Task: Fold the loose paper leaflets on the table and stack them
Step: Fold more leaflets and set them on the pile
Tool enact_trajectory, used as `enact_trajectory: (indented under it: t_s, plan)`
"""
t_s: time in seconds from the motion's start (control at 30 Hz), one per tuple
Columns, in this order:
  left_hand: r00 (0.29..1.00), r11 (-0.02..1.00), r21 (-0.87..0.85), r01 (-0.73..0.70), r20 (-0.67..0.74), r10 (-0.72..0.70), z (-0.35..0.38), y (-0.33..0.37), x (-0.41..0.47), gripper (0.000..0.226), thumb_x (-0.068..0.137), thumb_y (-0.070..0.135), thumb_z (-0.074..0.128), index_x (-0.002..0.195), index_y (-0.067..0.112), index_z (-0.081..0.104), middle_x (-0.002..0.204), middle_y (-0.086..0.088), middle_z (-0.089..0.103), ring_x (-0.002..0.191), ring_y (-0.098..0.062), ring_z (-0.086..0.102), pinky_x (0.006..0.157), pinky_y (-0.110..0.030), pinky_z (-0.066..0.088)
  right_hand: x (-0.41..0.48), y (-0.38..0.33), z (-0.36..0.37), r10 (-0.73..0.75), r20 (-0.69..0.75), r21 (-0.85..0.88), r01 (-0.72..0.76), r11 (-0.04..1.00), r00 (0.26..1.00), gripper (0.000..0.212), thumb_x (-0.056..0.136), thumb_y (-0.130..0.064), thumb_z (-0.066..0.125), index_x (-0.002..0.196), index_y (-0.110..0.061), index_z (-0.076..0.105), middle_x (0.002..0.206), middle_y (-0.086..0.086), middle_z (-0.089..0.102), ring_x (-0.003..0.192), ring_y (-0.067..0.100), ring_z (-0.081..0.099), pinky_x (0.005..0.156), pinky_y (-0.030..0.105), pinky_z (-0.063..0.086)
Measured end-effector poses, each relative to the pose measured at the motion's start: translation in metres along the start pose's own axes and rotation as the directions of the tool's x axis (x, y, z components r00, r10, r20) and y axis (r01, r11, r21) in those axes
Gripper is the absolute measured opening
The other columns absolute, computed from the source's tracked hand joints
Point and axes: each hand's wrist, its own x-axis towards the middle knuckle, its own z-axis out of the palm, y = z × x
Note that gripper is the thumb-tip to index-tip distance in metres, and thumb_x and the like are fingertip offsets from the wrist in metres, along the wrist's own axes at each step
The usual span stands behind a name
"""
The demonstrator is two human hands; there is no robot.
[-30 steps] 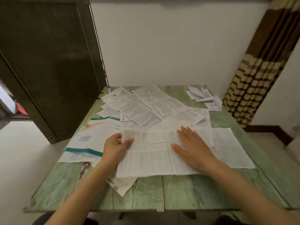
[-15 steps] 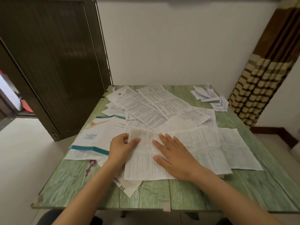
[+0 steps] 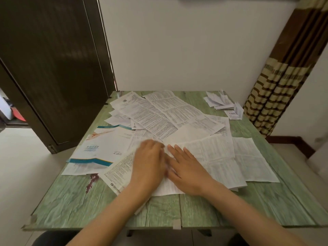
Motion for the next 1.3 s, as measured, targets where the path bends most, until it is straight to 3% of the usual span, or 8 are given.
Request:
enact_trajectory:
  t_s: [0.1, 0.2, 0.27, 0.4, 0.53, 0.97, 1.17, 1.3]
  plan:
    - [0.985, 0.999, -0.006, -0.046, 0.168, 0.046, 0.022, 0.0, -0.013, 0.042, 0.091, 0.024, 0.032, 0.11, 0.008, 0.066, 0.11, -0.008, 0.067, 0.103, -0.027, 0.063, 0.091, -0.034, 0.044, 0.001, 0.0, 0.0, 0.0, -0.016, -0.021, 0.0, 1.0, 1.0, 0.054, 0.101, -0.034, 0.012, 0.152, -0.015, 0.003, 0.159, 0.0, -0.012, 0.144, 0.009, -0.018, 0.115, 0.026, -0.016]
    - [0.961, 0.996, 0.09, 0.012, 0.275, -0.037, 0.028, -0.006, -0.013, 0.079, 0.084, 0.046, -0.003, 0.144, 0.01, 0.035, 0.152, -0.007, 0.032, 0.141, -0.019, 0.028, 0.114, -0.027, 0.014, 0.0, 0.003, -0.002, 0.018, -0.003, 0.001, -0.018, 1.0, 1.0, 0.054, 0.104, -0.03, 0.015, 0.151, -0.014, -0.005, 0.159, -0.001, -0.013, 0.144, 0.007, -0.017, 0.113, 0.022, -0.018]
    - [0.954, 0.991, 0.131, 0.029, 0.292, -0.066, 0.029, -0.011, -0.014, 0.091, 0.074, 0.05, -0.014, 0.148, 0.013, 0.026, 0.156, -0.004, 0.02, 0.145, -0.016, 0.016, 0.115, -0.026, 0.006, -0.003, 0.007, -0.003, 0.032, 0.004, -0.008, -0.032, 0.999, 0.999, 0.055, 0.104, -0.035, 0.016, 0.151, -0.016, -0.006, 0.158, -0.002, -0.014, 0.143, 0.007, -0.017, 0.111, 0.021, -0.018]
    - [0.972, 0.992, 0.123, 0.039, 0.228, -0.066, 0.034, -0.01, -0.014, 0.085, 0.081, 0.049, -0.003, 0.142, 0.007, 0.038, 0.151, -0.01, 0.032, 0.141, -0.023, 0.028, 0.114, -0.031, 0.014, -0.018, 0.031, -0.008, 0.13, 0.032, -0.01, -0.13, 0.992, 0.991, 0.061, 0.101, -0.046, 0.016, 0.151, -0.018, -0.007, 0.158, -0.004, -0.017, 0.143, 0.006, -0.019, 0.114, 0.024, -0.016]
    - [0.96, 0.988, 0.142, 0.053, 0.265, -0.09, 0.033, -0.008, -0.015, 0.092, 0.074, 0.052, -0.012, 0.147, 0.013, 0.029, 0.156, -0.004, 0.022, 0.145, -0.017, 0.018, 0.115, -0.028, 0.007, -0.033, 0.05, -0.013, 0.205, 0.036, 0.005, -0.205, 0.979, 0.978, 0.066, 0.099, -0.051, 0.016, 0.15, -0.018, -0.011, 0.157, -0.005, -0.02, 0.142, 0.004, -0.02, 0.114, 0.023, -0.016]
    - [0.955, 0.984, 0.163, 0.07, 0.274, -0.113, 0.029, -0.005, -0.015, 0.095, 0.071, 0.053, -0.014, 0.148, 0.015, 0.025, 0.157, -0.002, 0.018, 0.145, -0.014, 0.014, 0.115, -0.025, 0.003, -0.053, 0.078, -0.021, 0.307, -0.004, -0.011, -0.307, 0.952, 0.952, 0.071, 0.096, -0.057, 0.015, 0.151, -0.018, -0.01, 0.157, -0.006, -0.018, 0.143, 0.005, -0.016, 0.112, 0.021, -0.014]
    - [0.958, 0.985, 0.164, 0.062, 0.266, -0.105, 0.03, -0.006, -0.015, 0.094, 0.072, 0.053, -0.013, 0.148, 0.014, 0.026, 0.157, -0.003, 0.019, 0.145, -0.015, 0.015, 0.115, -0.026, 0.005, -0.069, 0.105, -0.035, 0.401, -0.014, -0.122, -0.399, 0.909, 0.916, 0.067, 0.097, -0.056, 0.016, 0.152, -0.023, 0.001, 0.159, -0.008, -0.005, 0.146, 0.011, -0.007, 0.117, 0.032, -0.01]
    - [0.969, 0.988, 0.142, 0.062, 0.229, -0.093, 0.033, -0.008, -0.016, 0.089, 0.079, 0.052, -0.004, 0.143, 0.008, 0.037, 0.152, -0.008, 0.03, 0.142, -0.021, 0.025, 0.114, -0.03, 0.011, -0.064, 0.105, -0.043, 0.402, -0.045, -0.153, -0.404, 0.902, 0.915, 0.061, 0.099, -0.052, 0.021, 0.152, -0.022, 0.013, 0.16, -0.001, 0.007, 0.147, 0.015, 0.003, 0.117, 0.032, -0.001]
